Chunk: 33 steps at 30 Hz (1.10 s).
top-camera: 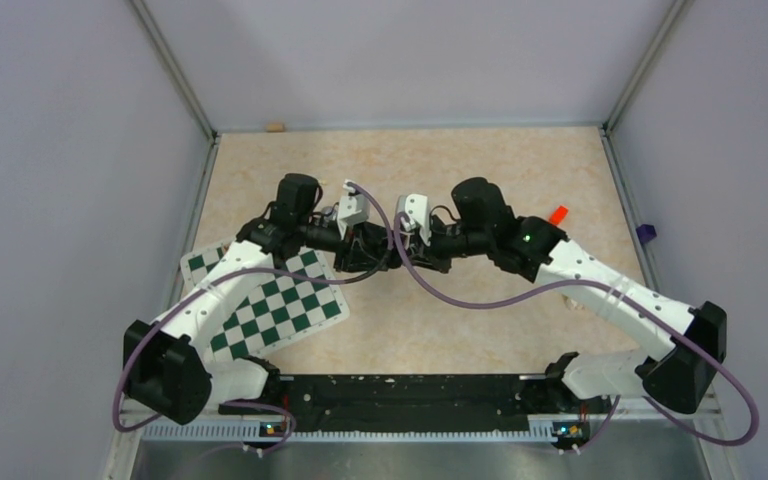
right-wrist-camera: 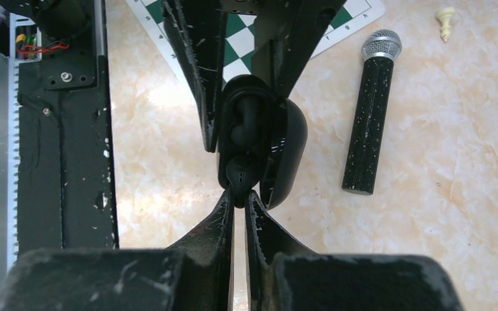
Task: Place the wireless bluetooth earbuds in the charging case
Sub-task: Insert the right earbud into the right side groove of the charging case.
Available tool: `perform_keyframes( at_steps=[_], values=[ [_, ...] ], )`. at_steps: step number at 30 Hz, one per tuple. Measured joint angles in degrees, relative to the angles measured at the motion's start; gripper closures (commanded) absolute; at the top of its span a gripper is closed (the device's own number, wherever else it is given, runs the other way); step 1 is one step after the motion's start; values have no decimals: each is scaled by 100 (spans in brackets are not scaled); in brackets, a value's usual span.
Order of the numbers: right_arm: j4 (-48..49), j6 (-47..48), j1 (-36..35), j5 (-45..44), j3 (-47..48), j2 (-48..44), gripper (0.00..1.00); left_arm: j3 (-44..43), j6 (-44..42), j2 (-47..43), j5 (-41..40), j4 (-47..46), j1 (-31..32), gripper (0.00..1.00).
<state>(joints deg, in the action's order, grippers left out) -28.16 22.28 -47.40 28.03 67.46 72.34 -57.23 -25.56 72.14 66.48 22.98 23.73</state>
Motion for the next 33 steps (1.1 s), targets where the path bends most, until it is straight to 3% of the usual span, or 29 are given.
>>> perform_keyframes(
  at_steps=[14,24,33],
  values=[
    [197,17,-173,-273,-46,52,100,4,13,-63,13,-24,0,100],
    [17,129,-201,-291,-13,48,64,11,13,-87,4,-37,0,100],
    [-433,358,-227,-365,573,-280,60,17,13,-118,11,-72,0,100]
  ],
)
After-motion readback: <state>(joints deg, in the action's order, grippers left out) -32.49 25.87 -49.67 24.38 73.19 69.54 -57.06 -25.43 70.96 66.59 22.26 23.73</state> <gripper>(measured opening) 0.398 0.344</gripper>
